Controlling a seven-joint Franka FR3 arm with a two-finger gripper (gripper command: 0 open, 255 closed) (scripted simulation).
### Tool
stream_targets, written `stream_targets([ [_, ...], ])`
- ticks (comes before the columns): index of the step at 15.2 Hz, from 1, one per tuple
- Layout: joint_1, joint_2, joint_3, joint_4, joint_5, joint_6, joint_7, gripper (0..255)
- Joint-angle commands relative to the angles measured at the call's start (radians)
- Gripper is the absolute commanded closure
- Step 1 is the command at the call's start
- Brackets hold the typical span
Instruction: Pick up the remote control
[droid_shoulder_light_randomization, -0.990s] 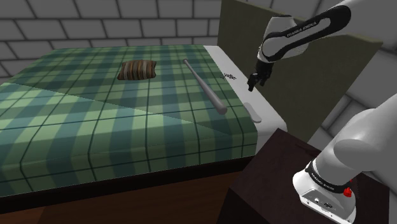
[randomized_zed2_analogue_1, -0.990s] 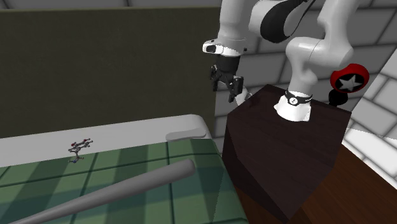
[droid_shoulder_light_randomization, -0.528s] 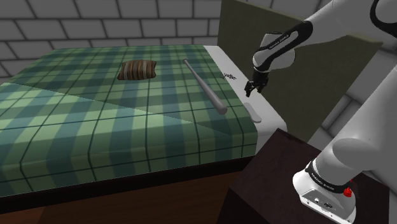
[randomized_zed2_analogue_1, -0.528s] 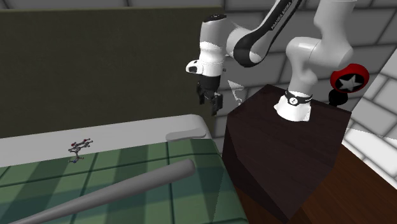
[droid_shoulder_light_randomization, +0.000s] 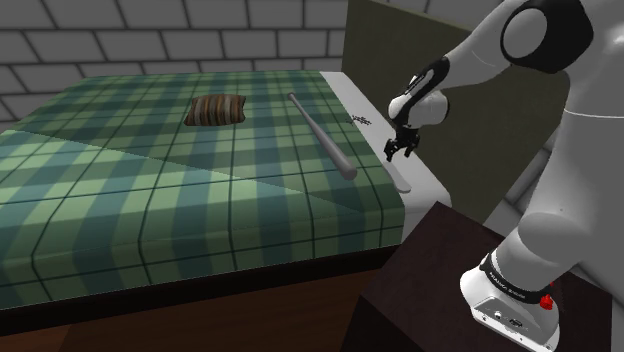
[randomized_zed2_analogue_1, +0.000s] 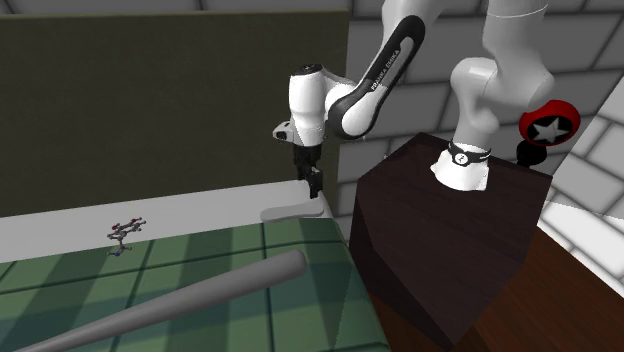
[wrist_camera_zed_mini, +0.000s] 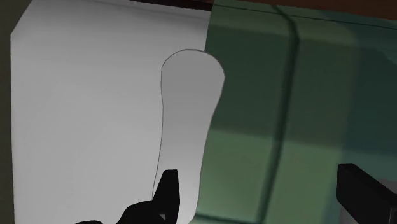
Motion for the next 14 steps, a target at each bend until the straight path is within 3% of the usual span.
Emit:
stream_targets([
  [1, -0.028, 0.073, 0.011, 0.048, 0.039, 0.014, -0.016, 0],
  [8, -0.139, 0.326, 0.056, 0.24, 0.138, 0.044, -0.05, 0],
  [14, -0.16, 0.4, 0.083, 0.27, 0.16, 0.09, -0.066, 0],
])
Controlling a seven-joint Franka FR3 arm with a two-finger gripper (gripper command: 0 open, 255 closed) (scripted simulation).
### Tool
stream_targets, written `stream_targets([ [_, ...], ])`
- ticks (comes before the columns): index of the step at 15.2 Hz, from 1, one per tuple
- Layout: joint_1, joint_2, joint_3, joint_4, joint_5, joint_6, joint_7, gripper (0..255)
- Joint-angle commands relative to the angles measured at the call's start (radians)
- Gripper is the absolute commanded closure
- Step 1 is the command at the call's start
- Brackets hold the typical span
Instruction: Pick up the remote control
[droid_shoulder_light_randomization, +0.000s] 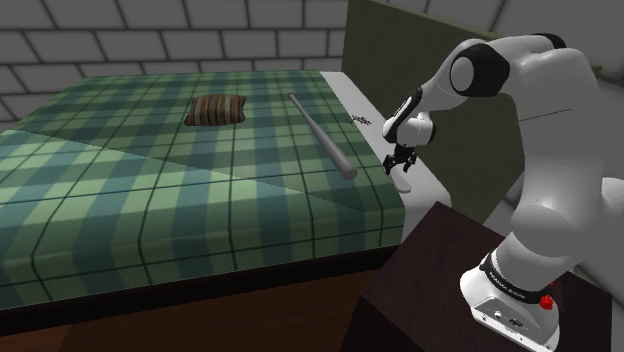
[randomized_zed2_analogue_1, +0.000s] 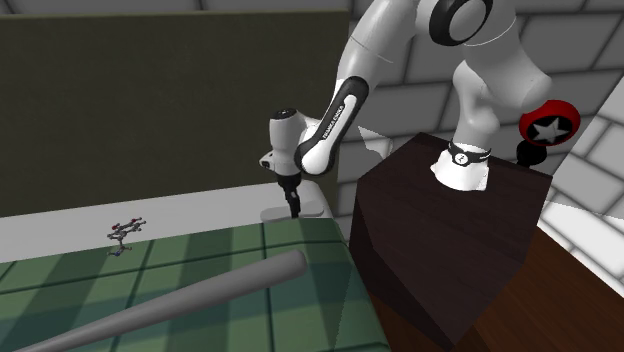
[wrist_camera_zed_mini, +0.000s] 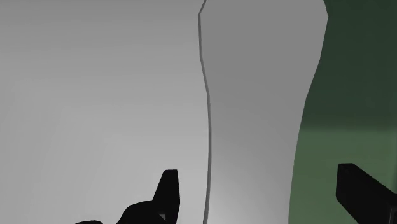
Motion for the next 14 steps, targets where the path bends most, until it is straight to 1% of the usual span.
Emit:
stream_targets([
  [1, -0.009, 0.026, 0.01, 0.008, 0.008, 0.018, -0.007, 0],
  [4, -0.011, 0.033, 0.012, 0.012, 0.01, 0.022, -0.009, 0],
  [5, -0.01, 0.034, 0.013, 0.011, 0.01, 0.023, -0.008, 255],
  [14, -0.011, 0.033, 0.012, 0.012, 0.01, 0.022, -0.009, 255],
])
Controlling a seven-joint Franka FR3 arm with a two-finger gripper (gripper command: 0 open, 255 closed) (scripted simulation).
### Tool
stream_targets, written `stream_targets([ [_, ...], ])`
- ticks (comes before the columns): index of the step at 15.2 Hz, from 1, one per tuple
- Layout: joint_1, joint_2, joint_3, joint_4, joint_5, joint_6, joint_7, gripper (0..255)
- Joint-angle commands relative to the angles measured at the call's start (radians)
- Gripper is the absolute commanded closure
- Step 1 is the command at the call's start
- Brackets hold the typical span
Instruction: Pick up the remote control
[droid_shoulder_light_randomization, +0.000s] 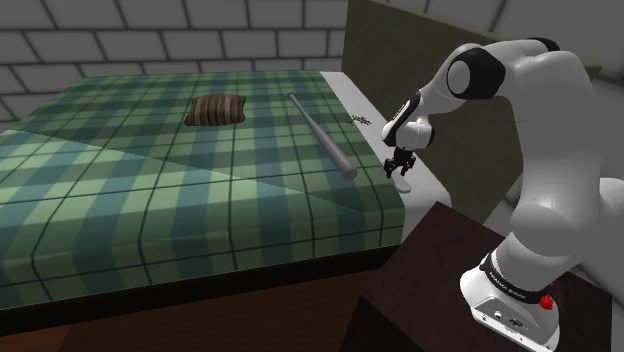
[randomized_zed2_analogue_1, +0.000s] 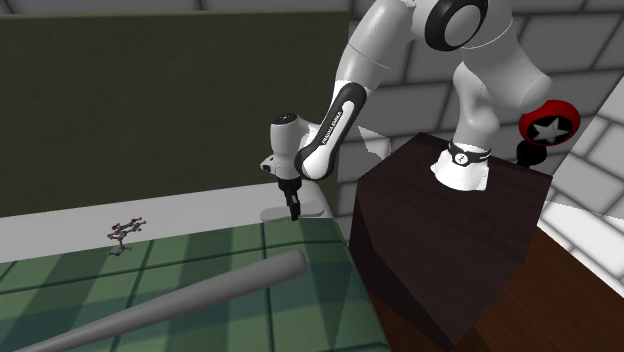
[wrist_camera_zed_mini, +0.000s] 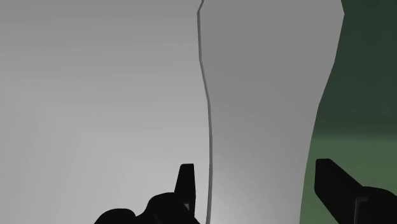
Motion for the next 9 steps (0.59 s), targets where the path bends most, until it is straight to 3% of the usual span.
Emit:
stream_targets([
  [1, 0.004, -0.013, -0.004, -0.005, -0.004, -0.008, 0.002, 255],
  [9, 0.032, -0.111, -0.04, -0.044, -0.034, -0.07, 0.024, 255],
])
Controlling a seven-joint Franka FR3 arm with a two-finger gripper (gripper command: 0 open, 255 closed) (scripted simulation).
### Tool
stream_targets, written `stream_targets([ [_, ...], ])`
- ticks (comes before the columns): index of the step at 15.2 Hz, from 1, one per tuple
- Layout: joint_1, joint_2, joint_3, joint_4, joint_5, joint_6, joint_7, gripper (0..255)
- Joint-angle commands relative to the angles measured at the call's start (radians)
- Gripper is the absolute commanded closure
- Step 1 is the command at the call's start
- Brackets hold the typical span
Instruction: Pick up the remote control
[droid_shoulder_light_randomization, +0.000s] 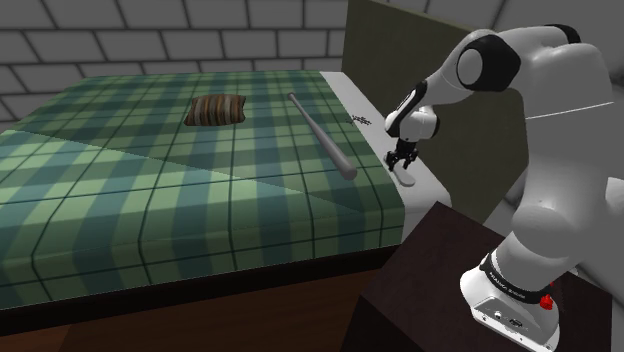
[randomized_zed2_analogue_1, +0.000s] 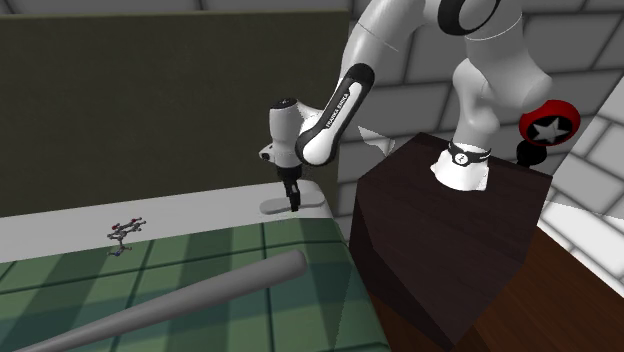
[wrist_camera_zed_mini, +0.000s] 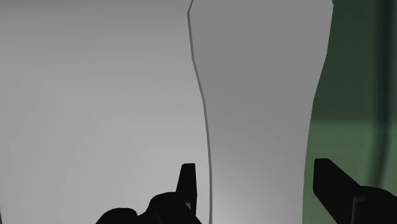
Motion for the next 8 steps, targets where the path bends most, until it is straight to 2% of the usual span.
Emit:
stream_targets([
  [1, 0.006, -0.02, -0.009, -0.001, -0.008, -0.019, 0.006, 255],
  [8, 0.023, -0.081, -0.032, -0.018, -0.032, -0.063, 0.023, 255],
])
